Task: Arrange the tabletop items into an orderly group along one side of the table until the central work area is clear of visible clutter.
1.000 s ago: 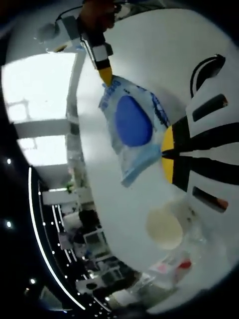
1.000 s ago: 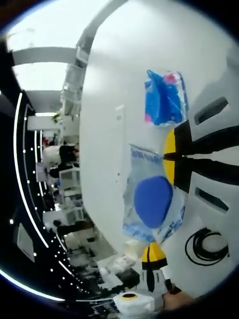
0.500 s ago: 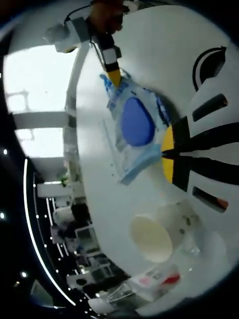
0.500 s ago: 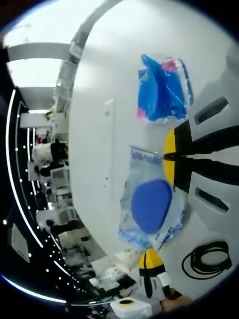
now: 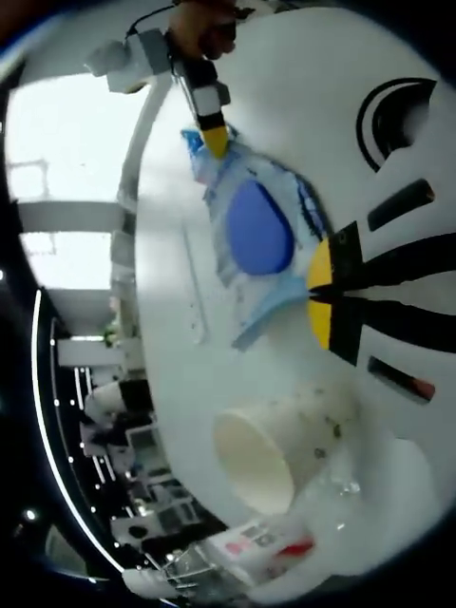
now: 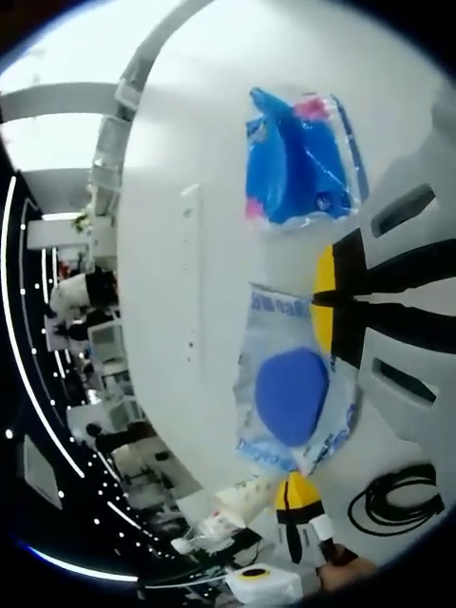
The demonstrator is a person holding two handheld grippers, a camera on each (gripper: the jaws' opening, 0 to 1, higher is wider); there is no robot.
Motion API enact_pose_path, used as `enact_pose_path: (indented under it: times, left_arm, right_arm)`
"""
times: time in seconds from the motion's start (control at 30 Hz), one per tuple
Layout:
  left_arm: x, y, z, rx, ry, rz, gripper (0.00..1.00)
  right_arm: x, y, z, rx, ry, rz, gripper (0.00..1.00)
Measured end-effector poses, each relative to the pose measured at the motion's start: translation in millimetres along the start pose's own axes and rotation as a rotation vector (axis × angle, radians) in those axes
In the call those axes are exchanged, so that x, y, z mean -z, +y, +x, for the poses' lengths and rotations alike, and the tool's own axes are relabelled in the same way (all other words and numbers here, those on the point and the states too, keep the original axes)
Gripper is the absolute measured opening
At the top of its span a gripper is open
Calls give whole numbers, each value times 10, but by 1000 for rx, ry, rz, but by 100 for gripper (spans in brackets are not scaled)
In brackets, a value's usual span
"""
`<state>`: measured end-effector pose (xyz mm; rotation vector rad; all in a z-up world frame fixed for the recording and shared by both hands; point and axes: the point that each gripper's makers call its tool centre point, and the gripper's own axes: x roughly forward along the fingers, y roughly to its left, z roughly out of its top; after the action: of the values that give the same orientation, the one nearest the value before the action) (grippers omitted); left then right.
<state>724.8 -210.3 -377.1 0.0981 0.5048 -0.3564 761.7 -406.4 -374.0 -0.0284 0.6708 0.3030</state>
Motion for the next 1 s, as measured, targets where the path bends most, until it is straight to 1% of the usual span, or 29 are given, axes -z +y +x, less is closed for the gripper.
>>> enact_pose_path:
  times: [0.07,0.13,0.17,0.27,0.33,0.37,0.4,0.47,0.53,0.57,0.67,0.7,0.73,0.8,0.87,0.9,0.93,1.0]
  left_arm:
    - [0,10,11,-6,4,-4,0]
    - [-6,13,19,-10,13,-20,0]
    - [0,18,27,-15,24,5,0]
    - [-11,15,28,-27,26,39,0]
    - [-19,9,24,-23,16,8,1]
    - [-16,30,20,-31,20,-2,3]
    - [-23,31,16,-31,17,0,5]
    - [-72,10,-20,-24,5,-1,7]
    - [-146,-12,-51,-31,-13,37,10]
    - [-174,-27,-61,-29,-18,61,13]
    - [-234,-95,-115,-12,-27,68,17]
    - [-253,-106,-138,-10,-30,67,20]
    - [-286,-131,-161,-2,-37,74,22]
    - [-327,-165,-211,6,-39,81,30]
    - [-335,-174,-259,-6,-30,78,36]
    - [-331,-204,-304,-1,-22,93,38]
    - [-335,-216,-331,-4,-21,93,39]
    - [-339,-273,-389,20,-13,96,42]
  right_arm:
    - [-15,0,5,0,-4,12,1]
    - [-13,1,13,-4,-2,55,1]
    - [-8,-3,9,-9,1,40,1]
    - [0,-4,8,-6,3,-9,2]
    - [-12,-14,-6,6,7,-60,3]
    - [-15,-25,-25,18,11,-79,5]
    - [-32,-28,-38,24,2,-74,8]
    - [-82,-32,-71,31,-14,-104,19]
    - [-138,-2,-116,31,-34,-121,25]
    - [-165,15,-136,31,-43,-135,26]
    - [-254,78,-228,27,-73,-169,27]
    - [-288,108,-272,19,-83,-170,28]
    - [-323,153,-309,-1,-96,-152,31]
    - [-336,215,-363,-27,-99,-126,36]
    - [-341,268,-422,-49,-99,-117,39]
    - [-345,334,-476,-76,-100,-115,39]
    - [-344,351,-488,-83,-99,-116,40]
    - [-339,427,-547,-116,-95,-103,44]
